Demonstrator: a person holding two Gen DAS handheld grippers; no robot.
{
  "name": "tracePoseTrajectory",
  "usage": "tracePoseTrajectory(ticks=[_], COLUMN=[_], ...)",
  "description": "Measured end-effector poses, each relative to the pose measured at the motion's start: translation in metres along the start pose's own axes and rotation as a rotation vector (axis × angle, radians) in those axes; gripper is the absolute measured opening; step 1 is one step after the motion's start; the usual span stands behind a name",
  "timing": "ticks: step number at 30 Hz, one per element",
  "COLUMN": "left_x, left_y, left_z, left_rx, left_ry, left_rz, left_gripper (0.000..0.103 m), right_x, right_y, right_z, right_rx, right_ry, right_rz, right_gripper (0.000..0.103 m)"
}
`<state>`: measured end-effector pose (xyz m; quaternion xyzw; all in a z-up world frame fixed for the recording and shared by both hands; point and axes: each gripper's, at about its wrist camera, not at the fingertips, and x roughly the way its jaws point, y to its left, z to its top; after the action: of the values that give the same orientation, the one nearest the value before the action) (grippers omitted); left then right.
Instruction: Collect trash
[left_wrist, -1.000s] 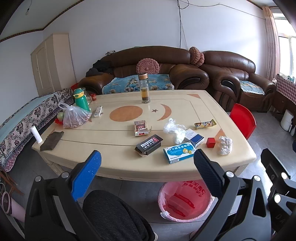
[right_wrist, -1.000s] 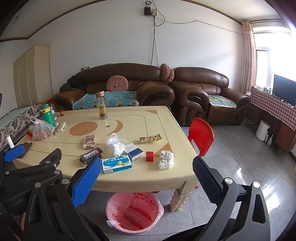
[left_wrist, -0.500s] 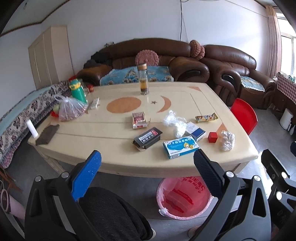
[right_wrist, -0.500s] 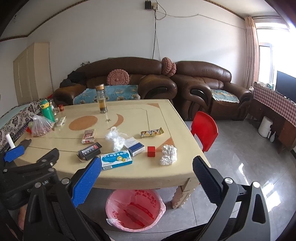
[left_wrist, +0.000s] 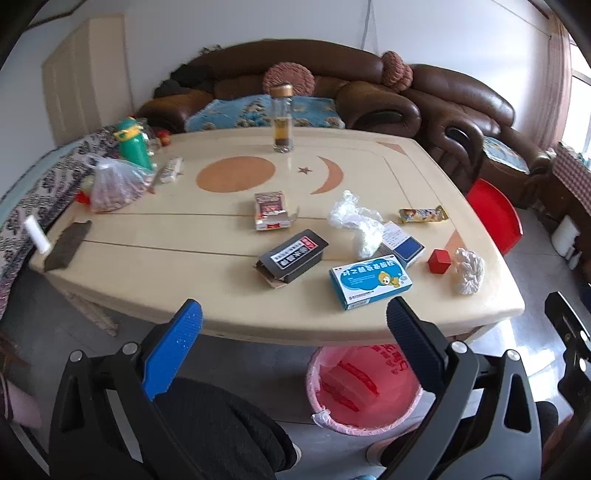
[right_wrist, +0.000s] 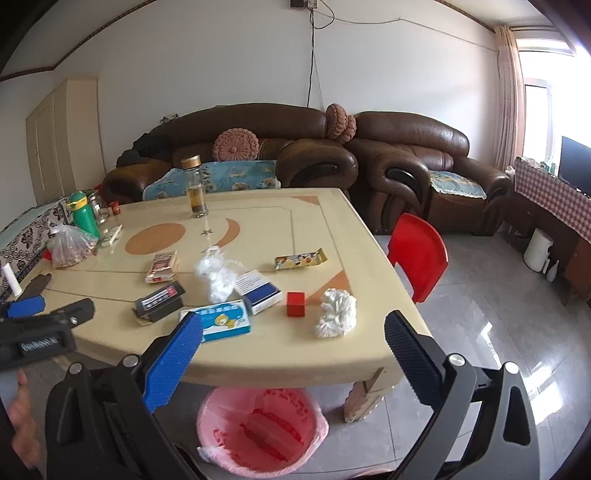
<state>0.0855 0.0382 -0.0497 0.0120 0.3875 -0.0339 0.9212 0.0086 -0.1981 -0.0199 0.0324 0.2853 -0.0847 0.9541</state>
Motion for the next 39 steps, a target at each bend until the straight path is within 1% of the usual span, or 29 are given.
tracePoseTrajectory(ticks=[4,7,9,12,14,19,21,24,26,28,32,38,39], left_x=[0.025,0.044,0.056,0.076,0.091,0.128,0.142,0.162,0.177,0.190,0.213,0.242,0.242], left_y=[0.007,0.008,0.008,0.010,0.012,0.013,0.011,0.008,0.007,0.008,0.010,0.014,0.017], left_z=[0.008,0.012,0.014,0.016,0.019,0.024,0.025,0.028,0.029,0.031,0.033,0.025,0.025], left_rx=[0.039,0.083,0.104,0.117,0.117,0.136,0.160,0.223,0.254,0.262,0.259,0.269,0.257], left_ry=[0.029,0.042,0.057,0.078,0.093,0.160,0.175,0.184,0.196,0.212,0.258,0.321,0.310], left_rz=[-0.066,-0.079,-0.088,-0.067,-0.060,-0.087,-0.087,-0.079,-0.072,-0.083,-0.144,-0.159,-0.170], left_gripper=[0.098,0.098,0.098,0.098,0.098,0.098,0.098,0.098,0.098,0.098,0.098,0.098,0.098], right_x=[0.023,0.050,0.063,0.079,0.093,0.129,0.145,0.168,0.181,0.191,0.213,0.235,0.236], right_y=[-0.011,-0.024,-0.032,-0.038,-0.041,-0.040,-0.041,-0.047,-0.051,-0.051,-0.047,-0.056,-0.058], right_z=[0.000,-0.003,-0.006,-0.011,-0.013,-0.015,-0.016,-0.020,-0.021,-0.022,-0.030,-0.039,-0.040], right_rx=[0.000,0.032,0.054,0.075,0.068,0.014,0.006,0.022,0.023,0.011,-0.030,0.006,0.013], right_ry=[0.024,0.084,0.100,0.100,0.119,0.163,0.172,0.192,0.196,0.205,0.234,0.254,0.253], right_rz=[-0.040,0.012,0.018,-0.025,-0.048,-0.069,-0.056,-0.022,-0.020,-0.032,-0.044,-0.022,-0.017], right_gripper=[0.096,0.096,0.096,0.096,0.096,0.096,0.096,0.096,0.096,0.096,0.096,0.096,0.096])
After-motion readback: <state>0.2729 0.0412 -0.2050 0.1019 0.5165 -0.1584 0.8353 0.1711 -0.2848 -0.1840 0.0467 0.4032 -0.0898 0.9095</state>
